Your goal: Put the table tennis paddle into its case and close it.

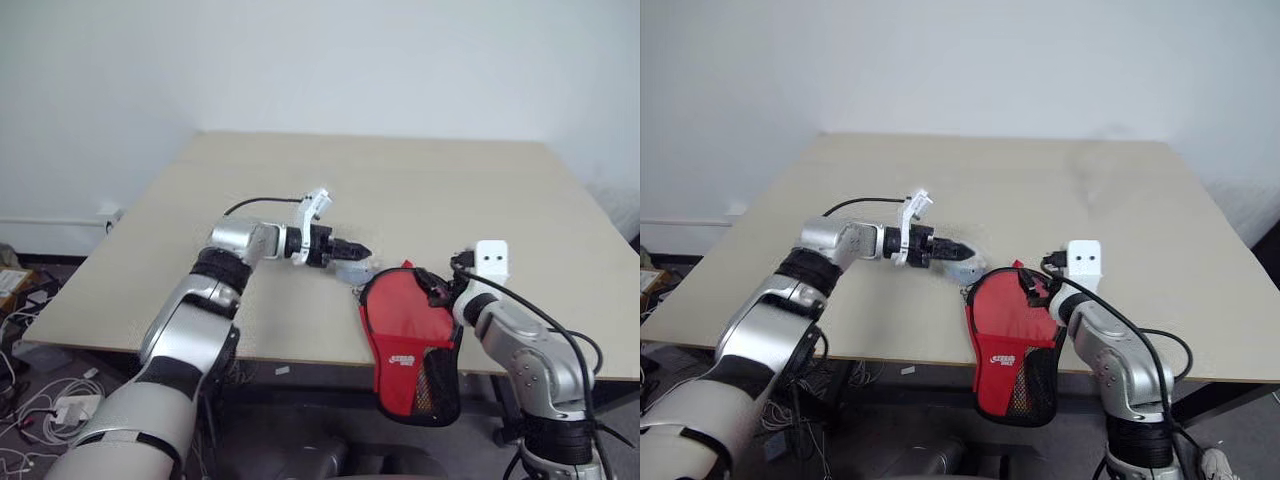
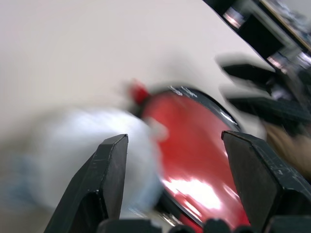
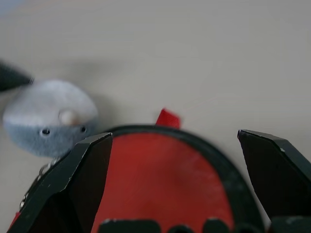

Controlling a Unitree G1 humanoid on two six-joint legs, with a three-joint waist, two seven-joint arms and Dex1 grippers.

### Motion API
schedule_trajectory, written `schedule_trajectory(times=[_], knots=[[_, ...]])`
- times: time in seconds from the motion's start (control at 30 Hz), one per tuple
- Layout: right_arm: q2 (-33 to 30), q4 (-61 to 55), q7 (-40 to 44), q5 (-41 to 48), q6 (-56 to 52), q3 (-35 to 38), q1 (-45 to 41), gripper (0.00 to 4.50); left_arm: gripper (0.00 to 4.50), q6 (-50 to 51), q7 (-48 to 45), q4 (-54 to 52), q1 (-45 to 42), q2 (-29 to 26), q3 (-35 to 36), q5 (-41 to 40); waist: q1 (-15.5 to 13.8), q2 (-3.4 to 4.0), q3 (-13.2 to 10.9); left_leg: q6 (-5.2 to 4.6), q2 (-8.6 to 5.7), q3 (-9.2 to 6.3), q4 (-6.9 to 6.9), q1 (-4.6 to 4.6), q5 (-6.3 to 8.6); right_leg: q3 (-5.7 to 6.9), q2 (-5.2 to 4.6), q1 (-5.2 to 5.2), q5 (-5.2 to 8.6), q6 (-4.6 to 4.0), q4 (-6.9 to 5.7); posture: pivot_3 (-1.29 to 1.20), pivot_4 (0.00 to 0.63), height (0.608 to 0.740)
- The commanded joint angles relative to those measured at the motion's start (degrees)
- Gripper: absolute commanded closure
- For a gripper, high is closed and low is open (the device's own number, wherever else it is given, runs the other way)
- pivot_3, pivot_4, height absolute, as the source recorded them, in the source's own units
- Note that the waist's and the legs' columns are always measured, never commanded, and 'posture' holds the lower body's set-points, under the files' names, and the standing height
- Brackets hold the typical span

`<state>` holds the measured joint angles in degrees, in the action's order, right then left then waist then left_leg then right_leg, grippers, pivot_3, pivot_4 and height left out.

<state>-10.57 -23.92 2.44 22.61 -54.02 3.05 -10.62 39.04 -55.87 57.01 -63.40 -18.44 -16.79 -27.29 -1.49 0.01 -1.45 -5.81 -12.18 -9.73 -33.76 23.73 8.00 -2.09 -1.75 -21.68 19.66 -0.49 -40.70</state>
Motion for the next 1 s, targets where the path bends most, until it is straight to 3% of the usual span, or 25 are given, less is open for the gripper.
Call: schedule_trajectory(times=[0.03,0.27,0.63,0.77,0.93,1.0], knots=[[0.59,-1.3,1.75,-0.46,1.66,-2.97,-0.5,0.0,1.27,-7.39,2.14,6.0,-2.56,1.91,2.65,5.54,0.06,0.0,0.0,0.0,0.0,0.0,0.0,0.0,0.0,0.0,0.0,0.0,0.0,0.0,0.0,0.0,0.0,0.74],[-0.88,2.2,6.13,-1.84,2.68,-7.93,2.8,0.0,1.27,-13.36,4.8,12.01,-3.07,6.95,6.2,11.78,-0.1,-0.12,-0.04,-0.01,-0.03,-0.09,-0.23,0.06,0.0,0.13,0.01,0.04,-0.03,0.04,-0.09,0.0,0.0,0.74],[-1.54,6.54,5.41,-5.01,1.67,-7.44,3.83,0.0,1.27,-6.46,1.61,13.05,-2.73,10.12,12.18,14.54,-0.27,-0.48,0.19,-0.11,-0.07,-0.16,-0.4,0.01,0.06,0.25,0.01,0.24,-0.08,0.15,-0.08,0.0,0.0,0.74],[-1.46,7.29,5.19,-5.52,1.42,-6.39,3.56,0.0,0.14,-5.0,3.78,13.39,-2.51,10.61,13.76,15.92,-0.49,-0.55,0.23,-0.32,-0.08,-0.19,-0.41,-0.01,0.19,0.29,0.01,0.27,-0.08,0.15,-0.07,0.0,0.0,0.74],[-0.89,8.31,5.0,-5.84,1.55,-6.2,2.87,0.0,0.14,-3.94,2.66,12.84,-2.76,10.97,13.97,17.43,-0.48,-0.58,0.25,-0.31,-0.08,-0.19,-0.42,-0.03,0.19,0.29,0.01,0.29,-0.09,0.15,-0.07,0.0,0.0,0.74],[-0.72,8.47,4.99,-5.91,1.63,-6.37,2.66,0.0,0.54,-3.64,2.12,12.85,-2.82,10.99,13.41,18.54,-0.48,-0.59,0.26,-0.27,-0.09,-0.19,-0.42,-0.04,0.16,0.29,0.01,0.3,-0.09,0.15,-0.07,0.0,0.0,0.74]])
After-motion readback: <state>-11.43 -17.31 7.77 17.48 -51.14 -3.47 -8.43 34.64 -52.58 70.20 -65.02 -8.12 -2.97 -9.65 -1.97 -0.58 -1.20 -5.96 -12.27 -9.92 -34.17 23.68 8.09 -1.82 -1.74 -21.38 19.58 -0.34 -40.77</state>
